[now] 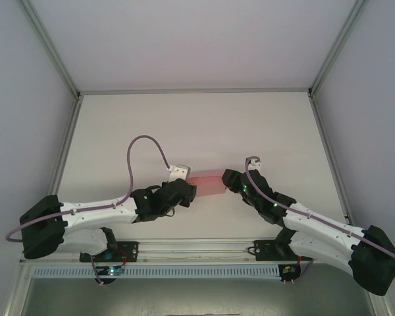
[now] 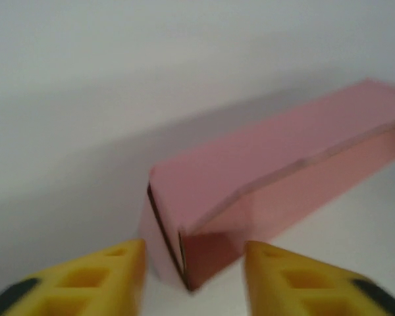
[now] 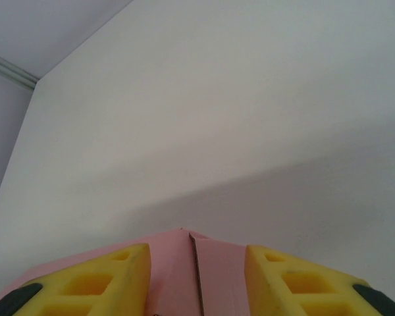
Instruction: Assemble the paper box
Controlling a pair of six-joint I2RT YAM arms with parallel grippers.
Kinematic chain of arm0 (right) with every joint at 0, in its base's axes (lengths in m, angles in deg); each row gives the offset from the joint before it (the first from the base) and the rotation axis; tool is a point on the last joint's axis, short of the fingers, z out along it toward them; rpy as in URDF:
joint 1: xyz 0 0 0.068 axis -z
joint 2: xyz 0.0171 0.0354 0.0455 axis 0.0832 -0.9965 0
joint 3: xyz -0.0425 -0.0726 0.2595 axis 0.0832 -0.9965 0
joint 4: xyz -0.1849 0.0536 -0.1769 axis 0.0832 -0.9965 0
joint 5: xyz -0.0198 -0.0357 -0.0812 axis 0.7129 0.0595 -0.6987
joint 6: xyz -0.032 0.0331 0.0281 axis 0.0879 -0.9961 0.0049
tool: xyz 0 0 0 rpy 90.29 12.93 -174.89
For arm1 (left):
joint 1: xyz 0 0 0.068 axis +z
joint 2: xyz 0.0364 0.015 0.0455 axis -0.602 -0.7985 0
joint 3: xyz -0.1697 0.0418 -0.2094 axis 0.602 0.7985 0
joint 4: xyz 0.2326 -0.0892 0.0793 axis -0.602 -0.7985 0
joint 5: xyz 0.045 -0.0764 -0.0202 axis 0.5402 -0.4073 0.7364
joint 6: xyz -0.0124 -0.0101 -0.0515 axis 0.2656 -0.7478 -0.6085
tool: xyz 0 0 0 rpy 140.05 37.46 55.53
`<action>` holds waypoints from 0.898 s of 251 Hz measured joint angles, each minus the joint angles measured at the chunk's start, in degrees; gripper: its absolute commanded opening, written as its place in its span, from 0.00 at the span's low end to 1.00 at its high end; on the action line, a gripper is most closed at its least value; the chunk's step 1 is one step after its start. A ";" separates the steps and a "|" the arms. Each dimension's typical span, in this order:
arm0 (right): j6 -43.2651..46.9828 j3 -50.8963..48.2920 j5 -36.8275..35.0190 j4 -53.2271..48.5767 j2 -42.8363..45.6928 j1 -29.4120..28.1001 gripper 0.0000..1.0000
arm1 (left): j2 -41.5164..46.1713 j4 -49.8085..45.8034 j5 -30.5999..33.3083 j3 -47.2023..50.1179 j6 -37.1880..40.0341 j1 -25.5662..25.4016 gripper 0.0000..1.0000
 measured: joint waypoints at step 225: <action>-0.37 0.17 -0.31 0.94 -2.12 -1.90 0.40 | 5.07 5.51 -26.29 4.55 -14.86 19.65 0.87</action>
